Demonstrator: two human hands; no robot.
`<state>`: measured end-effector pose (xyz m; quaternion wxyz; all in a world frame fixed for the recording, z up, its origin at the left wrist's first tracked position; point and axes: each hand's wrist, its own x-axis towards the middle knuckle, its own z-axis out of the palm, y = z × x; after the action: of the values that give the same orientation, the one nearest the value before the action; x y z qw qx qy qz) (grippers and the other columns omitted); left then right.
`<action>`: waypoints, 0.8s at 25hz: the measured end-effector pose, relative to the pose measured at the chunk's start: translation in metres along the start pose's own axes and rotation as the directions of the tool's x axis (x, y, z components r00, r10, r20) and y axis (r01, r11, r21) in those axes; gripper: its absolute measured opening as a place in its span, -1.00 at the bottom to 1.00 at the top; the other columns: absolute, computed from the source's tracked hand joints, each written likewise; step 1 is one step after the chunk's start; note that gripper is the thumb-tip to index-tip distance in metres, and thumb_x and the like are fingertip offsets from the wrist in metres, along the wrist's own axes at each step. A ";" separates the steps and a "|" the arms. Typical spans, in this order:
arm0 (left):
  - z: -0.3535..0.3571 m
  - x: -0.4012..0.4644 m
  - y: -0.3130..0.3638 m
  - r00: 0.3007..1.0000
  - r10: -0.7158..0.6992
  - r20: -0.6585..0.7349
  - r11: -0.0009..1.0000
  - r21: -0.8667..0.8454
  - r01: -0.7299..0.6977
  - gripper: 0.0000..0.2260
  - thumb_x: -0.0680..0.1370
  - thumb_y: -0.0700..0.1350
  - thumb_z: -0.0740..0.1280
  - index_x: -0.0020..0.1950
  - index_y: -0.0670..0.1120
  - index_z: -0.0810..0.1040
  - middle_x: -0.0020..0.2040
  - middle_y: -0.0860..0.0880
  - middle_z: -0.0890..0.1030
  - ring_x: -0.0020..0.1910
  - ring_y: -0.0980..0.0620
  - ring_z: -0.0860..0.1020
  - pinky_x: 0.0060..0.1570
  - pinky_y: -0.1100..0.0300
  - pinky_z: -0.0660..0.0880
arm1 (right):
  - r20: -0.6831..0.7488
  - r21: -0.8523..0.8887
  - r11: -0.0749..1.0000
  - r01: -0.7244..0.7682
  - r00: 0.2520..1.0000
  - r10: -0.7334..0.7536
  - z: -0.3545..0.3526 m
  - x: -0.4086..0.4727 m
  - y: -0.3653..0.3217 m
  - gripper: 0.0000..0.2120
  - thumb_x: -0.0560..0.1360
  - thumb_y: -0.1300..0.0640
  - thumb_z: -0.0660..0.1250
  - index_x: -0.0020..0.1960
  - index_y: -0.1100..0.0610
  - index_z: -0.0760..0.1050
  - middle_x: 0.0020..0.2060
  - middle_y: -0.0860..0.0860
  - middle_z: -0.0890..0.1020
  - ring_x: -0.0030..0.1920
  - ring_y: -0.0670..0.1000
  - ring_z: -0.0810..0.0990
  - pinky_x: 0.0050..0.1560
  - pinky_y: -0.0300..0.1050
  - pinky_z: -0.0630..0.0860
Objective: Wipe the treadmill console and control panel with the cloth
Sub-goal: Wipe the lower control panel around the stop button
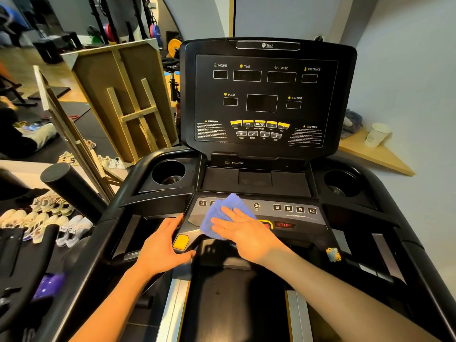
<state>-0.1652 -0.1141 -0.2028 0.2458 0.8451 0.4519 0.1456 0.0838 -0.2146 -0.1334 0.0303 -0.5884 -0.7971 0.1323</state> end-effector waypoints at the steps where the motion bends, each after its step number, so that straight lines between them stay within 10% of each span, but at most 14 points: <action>1: 0.000 0.000 -0.001 1.000 -0.003 0.005 1.000 -0.004 0.003 -0.05 0.22 0.34 0.43 0.53 0.04 0.25 0.27 0.12 0.46 0.09 0.11 0.52 -0.07 0.36 0.45 | 0.002 -0.007 1.000 -0.021 1.000 0.021 0.000 -0.009 0.008 -0.29 0.56 0.47 0.17 0.61 0.00 0.16 0.64 -0.03 0.03 0.63 0.06 -0.11 0.57 0.03 0.04; 5: 0.001 0.000 -0.003 1.000 -0.012 0.011 1.000 -0.005 0.012 -0.04 0.22 0.38 0.42 0.54 0.04 0.24 0.33 0.09 0.46 0.15 0.12 0.49 0.01 0.33 0.45 | -0.019 -0.058 0.998 -0.030 0.999 0.029 0.001 -0.045 0.040 -0.30 0.52 0.48 0.17 0.59 0.04 0.21 0.62 -0.04 0.11 0.63 0.07 -0.05 0.58 0.01 0.02; 8: 0.001 0.001 -0.004 1.000 -0.021 0.010 1.000 0.013 0.021 -0.01 0.21 0.39 0.40 0.55 0.03 0.23 0.36 0.07 0.44 0.18 0.10 0.49 0.07 0.24 0.50 | -0.184 -0.149 0.987 -0.053 0.983 0.025 0.002 -0.068 0.061 -0.27 0.26 0.39 0.57 0.40 0.09 0.52 0.45 0.02 0.49 0.50 0.18 0.36 0.37 0.05 0.44; 12: 0.001 0.001 -0.002 1.000 -0.018 0.015 0.999 0.038 0.017 -0.02 0.24 0.36 0.44 0.56 0.03 0.21 0.35 0.07 0.44 0.13 0.16 0.45 -0.03 0.35 0.42 | -0.039 -0.104 0.978 -0.181 0.983 0.178 0.012 -0.110 0.091 -0.29 0.51 0.32 0.37 0.58 0.05 0.21 0.60 -0.01 0.16 0.57 0.10 -0.13 0.50 0.09 0.32; 15: 0.000 -0.001 0.000 1.000 -0.014 0.006 0.999 0.036 0.013 -0.07 0.25 0.30 0.48 0.53 0.12 0.19 0.30 0.13 0.43 0.11 0.15 0.47 -0.12 0.41 0.36 | -0.158 -0.111 0.967 -0.227 0.965 0.209 0.014 -0.139 0.108 -0.27 0.14 0.39 0.56 0.31 0.11 0.59 0.31 0.00 0.62 0.58 0.00 0.01 0.13 0.01 0.63; 20: 0.003 0.000 0.002 0.999 -0.044 -0.013 0.997 0.062 0.045 -0.07 0.28 0.22 0.55 0.55 0.02 0.24 0.33 0.05 0.46 0.12 0.13 0.48 -0.08 0.34 0.41 | -0.300 0.202 0.933 -0.298 0.888 0.349 0.027 -0.174 0.108 -0.34 0.52 0.46 0.20 0.52 0.01 0.21 0.58 -0.01 0.19 0.61 0.06 0.04 0.57 0.08 0.14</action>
<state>-0.1625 -0.1164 -0.2043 0.2199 0.8410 0.4766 0.1310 0.2314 -0.3546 -0.1674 0.1852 -0.7229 -0.6589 0.0947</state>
